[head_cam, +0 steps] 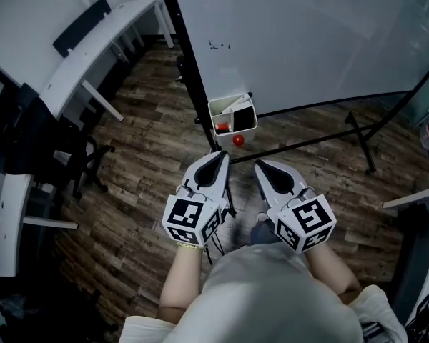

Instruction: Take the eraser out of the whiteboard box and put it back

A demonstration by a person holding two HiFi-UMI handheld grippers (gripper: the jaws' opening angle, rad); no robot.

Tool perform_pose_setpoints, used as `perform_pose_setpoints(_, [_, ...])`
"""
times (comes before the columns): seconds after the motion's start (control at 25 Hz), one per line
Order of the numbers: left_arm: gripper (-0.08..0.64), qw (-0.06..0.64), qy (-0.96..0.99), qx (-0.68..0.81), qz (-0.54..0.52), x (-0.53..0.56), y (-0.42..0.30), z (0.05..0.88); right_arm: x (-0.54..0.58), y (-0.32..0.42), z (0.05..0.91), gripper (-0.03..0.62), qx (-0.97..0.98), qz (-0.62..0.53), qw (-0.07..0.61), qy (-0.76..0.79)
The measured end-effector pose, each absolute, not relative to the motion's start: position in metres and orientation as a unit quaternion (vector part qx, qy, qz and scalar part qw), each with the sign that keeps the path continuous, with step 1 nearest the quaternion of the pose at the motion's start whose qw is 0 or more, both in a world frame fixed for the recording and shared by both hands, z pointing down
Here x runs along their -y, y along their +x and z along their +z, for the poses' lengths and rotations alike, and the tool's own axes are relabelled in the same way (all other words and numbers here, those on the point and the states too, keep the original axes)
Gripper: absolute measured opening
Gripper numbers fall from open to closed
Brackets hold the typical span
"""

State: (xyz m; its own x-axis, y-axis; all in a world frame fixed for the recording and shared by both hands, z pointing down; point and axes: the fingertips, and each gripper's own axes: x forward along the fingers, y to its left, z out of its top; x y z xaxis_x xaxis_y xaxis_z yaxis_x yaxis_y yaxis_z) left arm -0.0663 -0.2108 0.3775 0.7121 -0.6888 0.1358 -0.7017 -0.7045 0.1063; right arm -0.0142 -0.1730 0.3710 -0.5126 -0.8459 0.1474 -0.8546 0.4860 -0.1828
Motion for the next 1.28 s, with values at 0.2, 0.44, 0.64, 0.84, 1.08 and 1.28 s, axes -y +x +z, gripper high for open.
perform_pose_setpoints(0.2, [-0.002,0.08,0.92,0.38,0.041,0.192,-0.072,0.382,0.158,-0.016,0.372,0.008,0.861,0.111,0.02,0.496])
perform_pose_setpoints(0.44, [-0.002,0.086,0.918,0.385,0.038,0.17,-0.076,0.384,0.136,-0.016,0.373,0.008,0.86,0.11,0.023,0.498])
perform_pose_setpoints(0.64, [-0.002,0.087,0.917,0.388,0.037,0.156,-0.077,0.386,0.124,-0.013,0.373,0.008,0.858,0.11,0.022,0.501])
perform_pose_setpoints(0.84, [-0.002,0.089,0.915,0.391,0.035,0.143,-0.08,0.39,0.114,-0.014,0.374,0.008,0.859,0.107,0.021,0.5])
perform_pose_setpoints(1.08, [-0.002,0.091,0.914,0.394,0.034,0.13,-0.086,0.392,0.104,-0.018,0.375,0.006,0.857,0.1,0.02,0.504])
perform_pose_setpoints(1.28, [-0.002,0.091,0.913,0.395,0.033,0.123,-0.088,0.394,0.097,-0.017,0.374,0.006,0.854,0.097,0.016,0.51])
